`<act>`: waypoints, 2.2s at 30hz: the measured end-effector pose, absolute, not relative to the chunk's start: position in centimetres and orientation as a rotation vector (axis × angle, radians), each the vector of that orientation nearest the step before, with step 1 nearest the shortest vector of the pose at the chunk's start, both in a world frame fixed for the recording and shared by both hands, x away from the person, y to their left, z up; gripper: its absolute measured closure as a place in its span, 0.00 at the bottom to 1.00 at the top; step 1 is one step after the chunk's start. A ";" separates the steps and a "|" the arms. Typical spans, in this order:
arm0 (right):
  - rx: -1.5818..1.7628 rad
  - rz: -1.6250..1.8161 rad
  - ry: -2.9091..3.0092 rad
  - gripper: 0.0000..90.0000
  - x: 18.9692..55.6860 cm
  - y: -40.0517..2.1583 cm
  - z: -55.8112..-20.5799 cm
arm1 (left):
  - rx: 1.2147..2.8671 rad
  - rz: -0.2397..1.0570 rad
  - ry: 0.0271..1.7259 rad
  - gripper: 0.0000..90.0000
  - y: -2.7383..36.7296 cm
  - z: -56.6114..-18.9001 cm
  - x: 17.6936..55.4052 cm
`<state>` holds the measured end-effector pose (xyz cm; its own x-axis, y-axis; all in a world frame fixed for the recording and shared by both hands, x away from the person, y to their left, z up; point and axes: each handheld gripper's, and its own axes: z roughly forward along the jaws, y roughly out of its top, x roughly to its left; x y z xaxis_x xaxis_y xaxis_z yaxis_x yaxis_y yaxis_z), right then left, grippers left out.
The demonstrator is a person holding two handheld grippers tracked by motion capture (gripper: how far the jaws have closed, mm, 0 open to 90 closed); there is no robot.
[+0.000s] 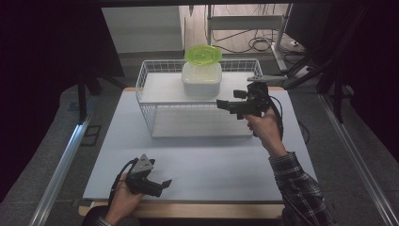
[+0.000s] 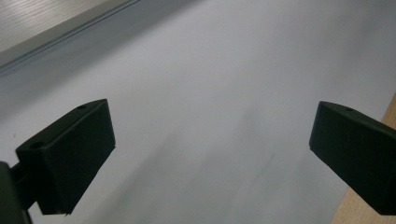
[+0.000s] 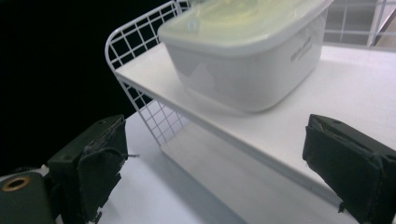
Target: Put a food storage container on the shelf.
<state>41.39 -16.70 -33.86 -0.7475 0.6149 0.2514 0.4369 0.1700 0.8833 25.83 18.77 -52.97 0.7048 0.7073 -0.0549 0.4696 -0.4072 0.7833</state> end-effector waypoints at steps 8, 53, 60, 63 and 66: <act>1.014 1.629 2.289 0.07 40.1 -17.2 -36.1 | 2.082 0.360 0.896 0.00 18.7 -53.0 25.8; 0.945 1.250 2.398 0.00 33.9 -18.8 -46.4 | 2.087 0.357 0.886 0.00 18.6 -53.0 25.7; 0.938 1.185 2.457 0.00 33.1 -19.5 -48.5 | 2.095 0.357 0.884 0.00 18.6 -53.1 25.7; 0.936 1.156 2.470 0.00 32.8 -19.7 -49.1 | 2.098 0.354 0.884 0.00 18.6 -53.1 25.8; 0.940 1.137 2.482 0.00 32.6 -19.8 -49.5 | 2.106 0.353 0.881 0.00 18.5 -53.2 25.8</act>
<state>32.56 -19.77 -49.48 -0.7591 0.6499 0.0360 0.4516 0.4860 0.7482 25.77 18.55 -53.16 0.7176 0.6948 -0.0485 0.4686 -0.4302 0.7716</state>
